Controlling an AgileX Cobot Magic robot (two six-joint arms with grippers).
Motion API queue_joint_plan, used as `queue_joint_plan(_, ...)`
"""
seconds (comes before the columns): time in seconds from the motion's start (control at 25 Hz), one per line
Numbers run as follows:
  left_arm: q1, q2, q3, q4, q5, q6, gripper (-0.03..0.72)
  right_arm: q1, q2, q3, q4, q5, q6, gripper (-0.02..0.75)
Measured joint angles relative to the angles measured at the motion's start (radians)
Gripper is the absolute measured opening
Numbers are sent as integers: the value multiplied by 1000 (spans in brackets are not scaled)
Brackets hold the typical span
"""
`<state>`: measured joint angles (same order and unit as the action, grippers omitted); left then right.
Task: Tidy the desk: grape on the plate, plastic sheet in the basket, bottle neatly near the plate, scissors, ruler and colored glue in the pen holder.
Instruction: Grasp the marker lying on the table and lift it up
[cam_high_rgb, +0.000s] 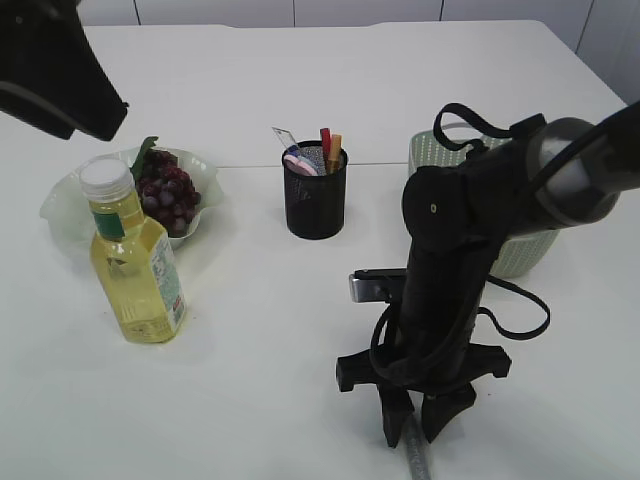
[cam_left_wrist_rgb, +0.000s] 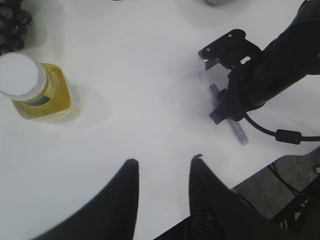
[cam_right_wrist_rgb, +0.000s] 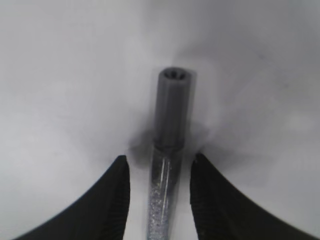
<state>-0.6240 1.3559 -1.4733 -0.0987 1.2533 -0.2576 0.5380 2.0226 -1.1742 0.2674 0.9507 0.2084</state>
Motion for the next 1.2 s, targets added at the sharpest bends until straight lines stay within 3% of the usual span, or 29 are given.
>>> queue_joint_plan(0.92,0,0,0,0,0,-1,253,0,1,0,-8,-4,0,298)
queue_joint_plan(1.2,0,0,0,0,0,-1,253,0,1,0,-28,0,0,244)
